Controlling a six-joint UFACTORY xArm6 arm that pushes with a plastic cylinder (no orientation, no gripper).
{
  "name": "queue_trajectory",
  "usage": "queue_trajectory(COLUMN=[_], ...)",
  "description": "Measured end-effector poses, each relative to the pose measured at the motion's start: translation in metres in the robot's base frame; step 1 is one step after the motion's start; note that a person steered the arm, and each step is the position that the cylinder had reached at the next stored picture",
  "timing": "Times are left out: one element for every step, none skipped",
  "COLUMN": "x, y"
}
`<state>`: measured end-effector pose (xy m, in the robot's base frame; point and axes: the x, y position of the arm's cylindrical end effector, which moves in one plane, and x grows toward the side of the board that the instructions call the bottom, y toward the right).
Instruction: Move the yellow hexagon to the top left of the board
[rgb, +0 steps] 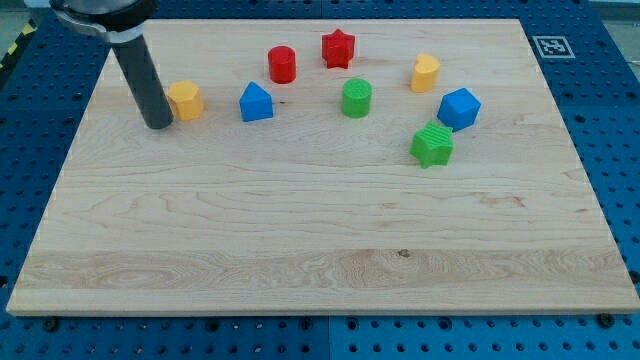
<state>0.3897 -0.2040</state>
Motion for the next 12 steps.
queue_trajectory(x=[-0.004,0.010,0.018,0.011,0.009,0.009,0.009,0.005,-0.009,-0.025,-0.039,-0.055], y=[0.000,0.000,0.000,0.000,0.001,0.012,0.035,0.041,0.035,0.025,0.024,0.024])
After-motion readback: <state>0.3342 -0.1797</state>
